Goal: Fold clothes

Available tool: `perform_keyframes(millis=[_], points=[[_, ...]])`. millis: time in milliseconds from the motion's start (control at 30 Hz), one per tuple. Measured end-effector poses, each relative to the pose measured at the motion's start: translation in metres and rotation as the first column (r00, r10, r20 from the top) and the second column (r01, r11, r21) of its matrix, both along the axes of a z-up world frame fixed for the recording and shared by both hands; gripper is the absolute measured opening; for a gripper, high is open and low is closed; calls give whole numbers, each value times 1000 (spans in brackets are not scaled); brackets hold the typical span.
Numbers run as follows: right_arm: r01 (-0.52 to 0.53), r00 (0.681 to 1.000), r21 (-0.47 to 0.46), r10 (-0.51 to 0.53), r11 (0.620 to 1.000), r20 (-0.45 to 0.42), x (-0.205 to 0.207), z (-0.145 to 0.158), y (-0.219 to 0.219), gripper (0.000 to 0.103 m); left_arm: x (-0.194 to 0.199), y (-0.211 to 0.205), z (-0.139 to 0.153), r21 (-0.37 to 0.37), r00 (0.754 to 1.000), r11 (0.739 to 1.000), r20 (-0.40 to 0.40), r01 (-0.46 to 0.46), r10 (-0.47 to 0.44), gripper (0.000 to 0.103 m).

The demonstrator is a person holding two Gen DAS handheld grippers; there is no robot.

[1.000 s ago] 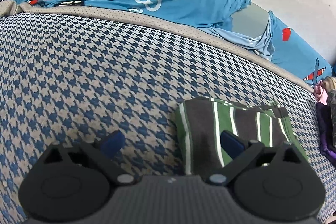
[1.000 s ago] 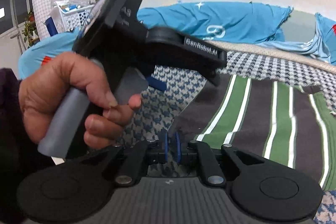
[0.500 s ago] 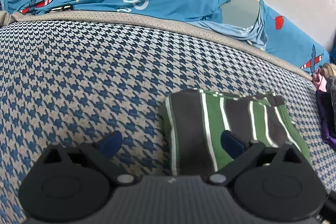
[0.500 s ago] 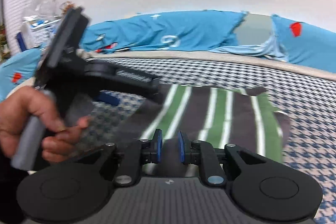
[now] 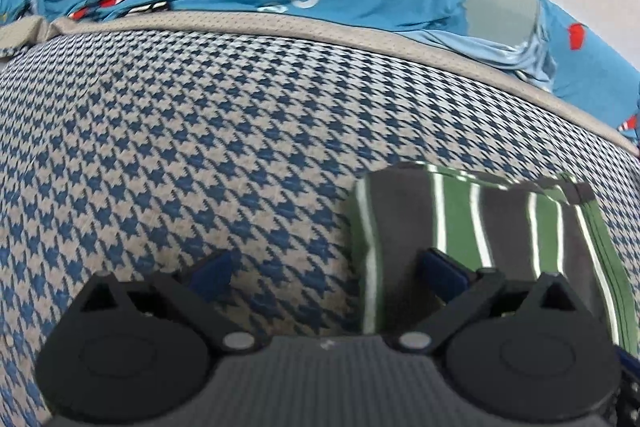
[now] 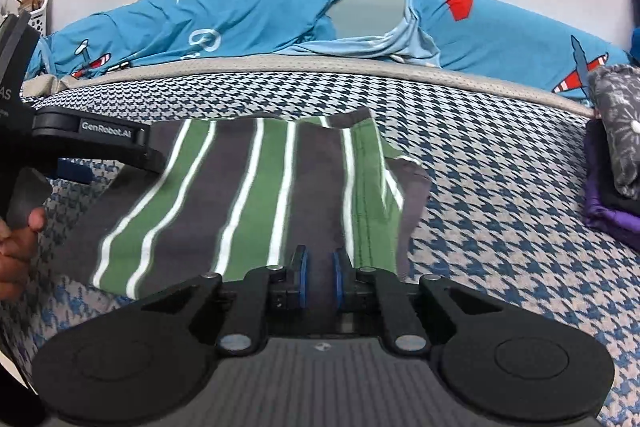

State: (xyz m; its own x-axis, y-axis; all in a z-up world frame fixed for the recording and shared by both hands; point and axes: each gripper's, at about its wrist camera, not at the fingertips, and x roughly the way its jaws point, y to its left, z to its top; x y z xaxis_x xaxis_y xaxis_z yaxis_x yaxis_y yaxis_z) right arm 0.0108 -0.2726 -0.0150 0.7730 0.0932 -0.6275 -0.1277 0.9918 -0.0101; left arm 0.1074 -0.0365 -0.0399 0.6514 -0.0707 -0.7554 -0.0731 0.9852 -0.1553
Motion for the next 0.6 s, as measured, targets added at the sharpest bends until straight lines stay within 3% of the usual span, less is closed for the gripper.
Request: perform_keyframes(millis=[133,333,600], points=[[22,1000,41,-22,999,-12,1,1,-8,8,1,0,1,7,999,999,-9,-35,35,103],[49,999,68,-48,997,-16,-2,7,-13,7,4,-9,18,54,998,997,41,-59,57,103],[64,998,119,-67,991,19,-8,16,-23,16,3,-30,38,30,996,999,85,-27,24,103]])
